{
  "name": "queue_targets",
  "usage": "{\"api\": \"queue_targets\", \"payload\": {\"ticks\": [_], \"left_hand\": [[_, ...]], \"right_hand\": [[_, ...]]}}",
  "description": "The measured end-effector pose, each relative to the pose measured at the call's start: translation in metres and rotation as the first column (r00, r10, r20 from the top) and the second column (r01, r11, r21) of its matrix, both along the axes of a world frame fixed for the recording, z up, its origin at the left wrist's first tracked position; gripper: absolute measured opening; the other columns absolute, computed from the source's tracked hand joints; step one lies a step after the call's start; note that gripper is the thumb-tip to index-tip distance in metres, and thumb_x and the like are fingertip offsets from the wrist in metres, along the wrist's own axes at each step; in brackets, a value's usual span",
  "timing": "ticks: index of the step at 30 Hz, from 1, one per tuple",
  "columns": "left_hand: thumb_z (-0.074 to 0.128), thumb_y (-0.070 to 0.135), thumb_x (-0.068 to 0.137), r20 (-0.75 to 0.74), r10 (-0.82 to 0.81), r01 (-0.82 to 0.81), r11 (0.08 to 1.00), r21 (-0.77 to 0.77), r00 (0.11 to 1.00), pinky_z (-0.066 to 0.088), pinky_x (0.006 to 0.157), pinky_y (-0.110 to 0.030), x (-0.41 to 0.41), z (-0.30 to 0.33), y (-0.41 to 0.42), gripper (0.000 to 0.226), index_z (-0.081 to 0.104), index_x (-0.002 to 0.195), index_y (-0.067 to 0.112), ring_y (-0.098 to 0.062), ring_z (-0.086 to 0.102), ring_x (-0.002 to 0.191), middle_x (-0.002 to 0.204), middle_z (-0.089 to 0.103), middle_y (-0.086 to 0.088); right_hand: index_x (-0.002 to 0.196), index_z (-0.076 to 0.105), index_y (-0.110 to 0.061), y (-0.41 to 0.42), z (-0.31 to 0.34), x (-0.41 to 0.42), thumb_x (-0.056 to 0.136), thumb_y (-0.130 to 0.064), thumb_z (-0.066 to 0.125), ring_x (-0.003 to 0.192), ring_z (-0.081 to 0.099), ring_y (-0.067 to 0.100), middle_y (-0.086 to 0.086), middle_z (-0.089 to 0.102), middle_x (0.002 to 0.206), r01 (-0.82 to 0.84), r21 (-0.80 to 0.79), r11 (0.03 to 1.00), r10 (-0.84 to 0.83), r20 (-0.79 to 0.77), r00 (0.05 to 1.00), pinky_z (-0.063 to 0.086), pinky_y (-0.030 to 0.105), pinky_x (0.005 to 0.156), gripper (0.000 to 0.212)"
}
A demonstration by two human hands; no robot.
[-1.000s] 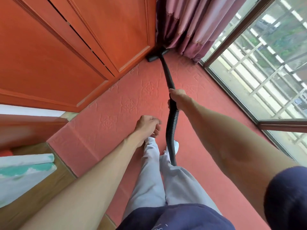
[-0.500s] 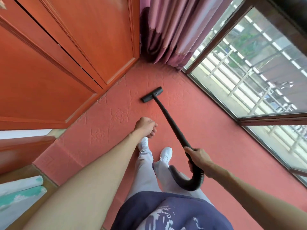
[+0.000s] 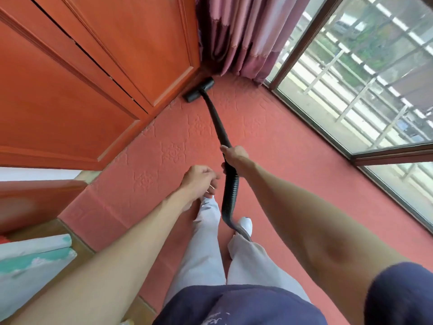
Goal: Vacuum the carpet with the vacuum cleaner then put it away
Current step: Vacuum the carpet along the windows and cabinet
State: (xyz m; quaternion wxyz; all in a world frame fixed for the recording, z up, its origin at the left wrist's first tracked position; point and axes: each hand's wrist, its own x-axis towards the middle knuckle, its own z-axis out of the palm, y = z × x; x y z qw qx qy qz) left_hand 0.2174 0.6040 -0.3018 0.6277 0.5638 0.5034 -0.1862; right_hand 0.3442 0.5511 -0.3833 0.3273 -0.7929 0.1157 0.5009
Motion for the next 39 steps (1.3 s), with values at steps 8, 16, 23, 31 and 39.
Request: {"api": "queue_targets", "payload": {"ticks": [8, 16, 23, 31, 39], "left_hand": [[0.053, 0.007, 0.088, -0.137, 0.006, 0.003, 0.998, 0.062, 0.991, 0.045, 0.048, -0.025, -0.048, -0.009, -0.078, 0.018, 0.066, 0.093, -0.005, -0.018, 0.052, 0.048, 0.068, 0.061, -0.01], [0.051, 0.012, 0.086, -0.057, -0.241, 0.246, 0.965, 0.091, 0.969, 0.046, 0.051, -0.023, -0.035, 0.003, -0.162, 0.017, 0.061, 0.072, 0.015, -0.019, 0.057, 0.051, 0.062, 0.063, -0.001], [0.052, 0.01, 0.087, -0.068, -0.17, 0.178, 0.976, 0.126, 0.983, 0.046, 0.048, -0.023, -0.043, 0.018, -0.153, 0.015, 0.067, 0.085, 0.008, -0.02, 0.057, 0.054, 0.066, 0.063, -0.005], [0.047, 0.005, 0.088, -0.058, 0.007, -0.002, 0.996, 0.091, 0.998, 0.048, 0.054, -0.027, -0.077, 0.019, -0.099, 0.019, 0.066, 0.086, 0.007, -0.022, 0.056, 0.055, 0.067, 0.062, -0.007], [0.045, 0.003, 0.087, -0.03, 0.144, -0.142, 0.989, 0.045, 0.989, 0.043, 0.053, -0.027, -0.11, 0.005, -0.05, 0.022, 0.067, 0.092, -0.001, -0.022, 0.052, 0.055, 0.071, 0.062, -0.012]], "right_hand": [[0.098, 0.059, -0.007, -0.149, 0.037, -0.077, 0.088, -0.025, 0.052, 0.036, 0.055, 0.017, 0.008, 0.061, 0.064, -0.165, 0.004, 0.986, 0.165, 0.014, 0.986, 0.045, 0.023, 0.04, 0.022], [0.077, 0.06, -0.006, -0.279, 0.078, -0.072, 0.082, -0.022, 0.057, 0.039, 0.051, 0.022, 0.01, 0.056, 0.053, -0.164, -0.069, 0.984, 0.16, -0.064, 0.985, 0.048, 0.028, 0.045, 0.017], [0.09, 0.056, -0.001, -0.19, 0.056, -0.071, 0.086, -0.017, 0.055, 0.037, 0.053, 0.021, 0.011, 0.057, 0.059, -0.167, -0.037, 0.985, 0.166, -0.051, 0.985, 0.046, 0.026, 0.04, 0.017], [0.107, 0.059, 0.002, -0.063, 0.03, -0.075, 0.09, -0.008, 0.05, 0.042, 0.057, 0.022, 0.011, 0.059, 0.067, -0.226, -0.009, 0.974, 0.226, 0.013, 0.974, 0.047, 0.026, 0.037, 0.022], [0.109, 0.056, 0.0, 0.006, 0.004, -0.047, 0.089, -0.013, 0.057, 0.042, 0.056, 0.022, 0.012, 0.059, 0.07, -0.341, -0.046, 0.939, 0.344, 0.124, 0.931, 0.047, 0.026, 0.037, 0.023]]}}
